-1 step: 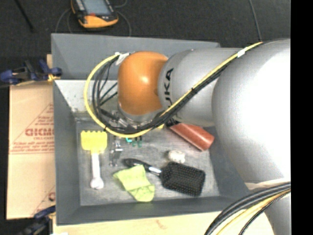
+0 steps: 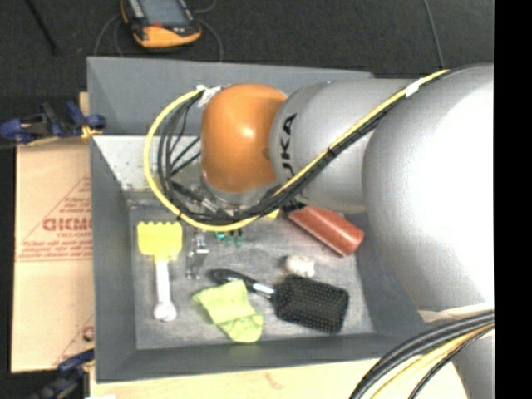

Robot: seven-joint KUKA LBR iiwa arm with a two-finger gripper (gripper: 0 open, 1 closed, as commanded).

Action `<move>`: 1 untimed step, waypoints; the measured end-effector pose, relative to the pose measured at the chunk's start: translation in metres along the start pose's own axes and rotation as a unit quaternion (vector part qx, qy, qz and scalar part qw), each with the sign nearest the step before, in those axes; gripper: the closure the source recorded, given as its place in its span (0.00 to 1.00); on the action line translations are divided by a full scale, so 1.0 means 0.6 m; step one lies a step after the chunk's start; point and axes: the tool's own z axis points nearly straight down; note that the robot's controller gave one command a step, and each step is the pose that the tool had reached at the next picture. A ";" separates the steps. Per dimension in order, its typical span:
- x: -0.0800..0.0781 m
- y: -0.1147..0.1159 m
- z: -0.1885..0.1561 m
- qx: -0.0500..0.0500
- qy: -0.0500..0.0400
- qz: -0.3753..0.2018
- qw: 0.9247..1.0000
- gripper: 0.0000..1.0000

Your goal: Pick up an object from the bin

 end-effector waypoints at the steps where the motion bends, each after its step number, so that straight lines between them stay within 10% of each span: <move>1: -0.045 0.043 0.045 0.001 -0.005 -0.070 0.998 0.00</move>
Offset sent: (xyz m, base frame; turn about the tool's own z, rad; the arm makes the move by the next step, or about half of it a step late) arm 0.0079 0.0335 -0.0583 -0.3154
